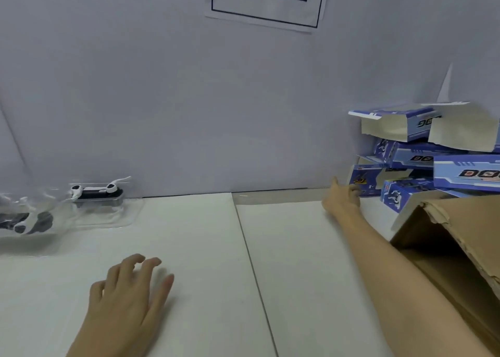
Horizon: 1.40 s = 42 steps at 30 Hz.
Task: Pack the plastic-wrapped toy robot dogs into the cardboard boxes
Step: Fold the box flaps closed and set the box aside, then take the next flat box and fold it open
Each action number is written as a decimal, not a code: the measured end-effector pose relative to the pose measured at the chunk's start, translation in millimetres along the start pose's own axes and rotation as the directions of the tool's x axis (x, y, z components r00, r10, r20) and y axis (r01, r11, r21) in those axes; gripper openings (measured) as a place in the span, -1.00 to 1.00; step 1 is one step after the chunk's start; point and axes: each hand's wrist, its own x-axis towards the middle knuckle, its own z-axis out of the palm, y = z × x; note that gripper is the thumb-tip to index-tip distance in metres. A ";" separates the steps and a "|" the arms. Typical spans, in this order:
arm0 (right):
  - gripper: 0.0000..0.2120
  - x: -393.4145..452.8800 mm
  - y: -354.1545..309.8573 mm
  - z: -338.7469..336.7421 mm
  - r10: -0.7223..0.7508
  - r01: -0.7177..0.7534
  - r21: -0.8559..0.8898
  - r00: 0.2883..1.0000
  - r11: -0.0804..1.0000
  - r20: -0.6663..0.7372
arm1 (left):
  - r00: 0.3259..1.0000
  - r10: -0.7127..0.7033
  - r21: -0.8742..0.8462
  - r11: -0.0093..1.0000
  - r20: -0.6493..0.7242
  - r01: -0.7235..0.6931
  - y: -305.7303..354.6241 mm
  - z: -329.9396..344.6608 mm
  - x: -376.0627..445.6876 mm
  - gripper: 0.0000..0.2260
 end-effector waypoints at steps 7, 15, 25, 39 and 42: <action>-0.37 48.3 0.9 30.9 0.019 -0.025 -0.148 0.999 0.989 -0.046 | 0.989 -0.051 0.075 0.995 -0.138 0.061 6.0 5.7 4.8 -0.63; -0.45 30.1 -8.0 11.3 0.059 -0.057 -0.180 0.998 0.982 0.005 | 0.991 0.020 0.073 0.997 -0.132 -0.011 3.8 4.8 2.7 -0.62; -0.61 -67.8 -55.8 -26.7 -0.306 0.302 -0.103 0.952 0.948 -0.022 | 0.987 0.046 0.085 0.996 -0.157 -0.033 -4.9 14.6 3.8 -0.56; -0.62 -332.4 -161.8 -27.4 -0.654 0.748 0.202 0.655 0.632 -0.377 | 1.000 0.002 -0.197 0.980 0.025 0.003 -18.0 -2.9 6.3 -0.17; -0.80 -342.9 -154.1 -37.0 -0.587 0.876 0.213 0.453 0.432 -0.671 | 0.995 0.003 -0.506 0.861 -0.099 -0.053 -20.5 -9.0 8.1 0.03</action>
